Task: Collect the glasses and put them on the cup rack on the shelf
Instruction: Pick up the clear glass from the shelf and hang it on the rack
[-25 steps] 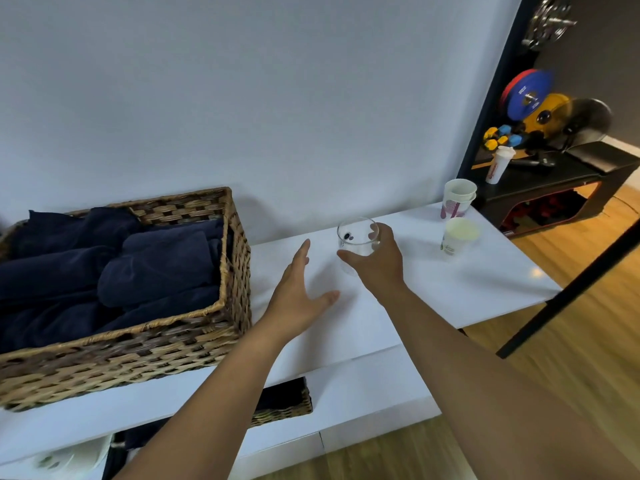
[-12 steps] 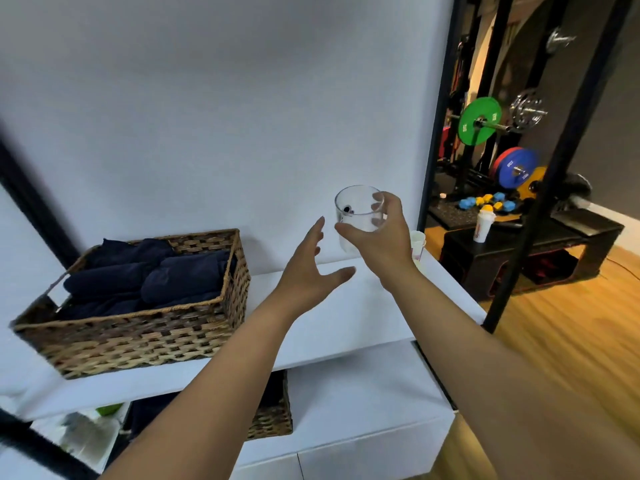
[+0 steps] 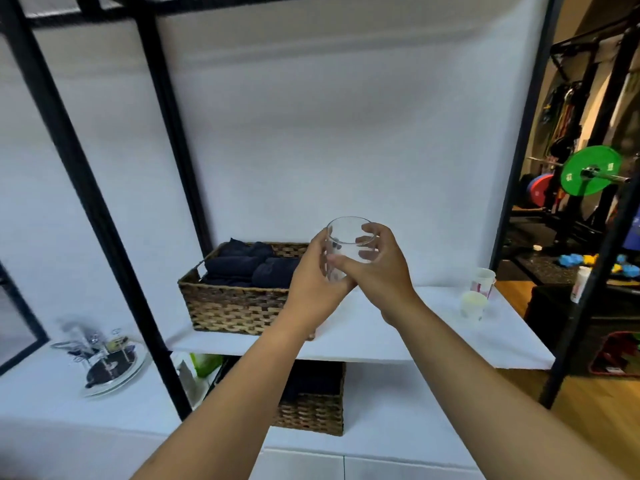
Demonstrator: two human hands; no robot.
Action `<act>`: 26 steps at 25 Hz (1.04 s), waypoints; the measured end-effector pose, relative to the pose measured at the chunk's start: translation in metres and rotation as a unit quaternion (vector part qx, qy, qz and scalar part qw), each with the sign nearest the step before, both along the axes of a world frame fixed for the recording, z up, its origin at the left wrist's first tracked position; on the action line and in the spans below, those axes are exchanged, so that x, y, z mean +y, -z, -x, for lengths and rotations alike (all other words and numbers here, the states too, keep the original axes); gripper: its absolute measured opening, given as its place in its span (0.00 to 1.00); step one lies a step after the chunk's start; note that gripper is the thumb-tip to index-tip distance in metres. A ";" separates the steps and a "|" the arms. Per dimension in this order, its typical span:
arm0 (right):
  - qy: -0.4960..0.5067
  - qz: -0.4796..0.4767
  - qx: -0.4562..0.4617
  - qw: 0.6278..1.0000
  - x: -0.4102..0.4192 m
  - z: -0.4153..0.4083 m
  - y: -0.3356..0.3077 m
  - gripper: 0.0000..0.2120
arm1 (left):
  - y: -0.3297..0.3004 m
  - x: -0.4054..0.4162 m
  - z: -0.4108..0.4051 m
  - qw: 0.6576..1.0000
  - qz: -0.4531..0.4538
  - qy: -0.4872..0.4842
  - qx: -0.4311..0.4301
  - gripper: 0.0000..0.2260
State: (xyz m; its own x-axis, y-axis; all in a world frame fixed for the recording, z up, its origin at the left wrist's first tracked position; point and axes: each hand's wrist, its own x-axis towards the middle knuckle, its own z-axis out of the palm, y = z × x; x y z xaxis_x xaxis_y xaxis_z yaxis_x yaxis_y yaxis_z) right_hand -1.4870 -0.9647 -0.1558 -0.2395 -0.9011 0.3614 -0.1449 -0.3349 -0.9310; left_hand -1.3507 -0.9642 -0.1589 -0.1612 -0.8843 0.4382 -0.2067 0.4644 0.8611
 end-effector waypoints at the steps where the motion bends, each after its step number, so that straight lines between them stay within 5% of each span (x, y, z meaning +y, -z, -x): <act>1: -0.019 0.001 -0.001 1.000 0.007 -0.019 -0.001 0.36 | 0.001 0.009 -0.018 1.000 0.004 -0.019 0.001 0.31; 9: -0.166 0.003 0.003 0.986 0.083 -0.187 0.015 0.34 | 0.019 0.108 -0.187 0.987 0.018 -0.158 -0.016 0.33; 13: -0.245 -0.019 0.017 0.969 0.132 -0.281 0.022 0.42 | 0.026 0.173 -0.281 0.970 0.005 -0.241 -0.009 0.34; 17: -0.319 -0.047 0.007 0.947 0.163 -0.363 0.027 0.35 | 0.030 0.225 -0.361 0.948 0.001 -0.318 -0.035 0.35; 26: -0.367 -0.064 -0.017 0.928 0.180 -0.508 0.045 0.34 | 0.043 0.275 -0.497 0.944 -0.039 -0.324 -0.044 0.44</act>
State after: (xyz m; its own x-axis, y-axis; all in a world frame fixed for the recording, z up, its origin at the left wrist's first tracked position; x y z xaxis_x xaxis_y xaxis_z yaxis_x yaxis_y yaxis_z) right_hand -0.9785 -0.7851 -0.2012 0.4460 -0.8612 0.2439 0.1086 -0.2185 -0.9698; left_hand -0.8535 -0.6895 -0.2023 0.3919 -0.8389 0.3778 -0.4988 0.1514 0.8534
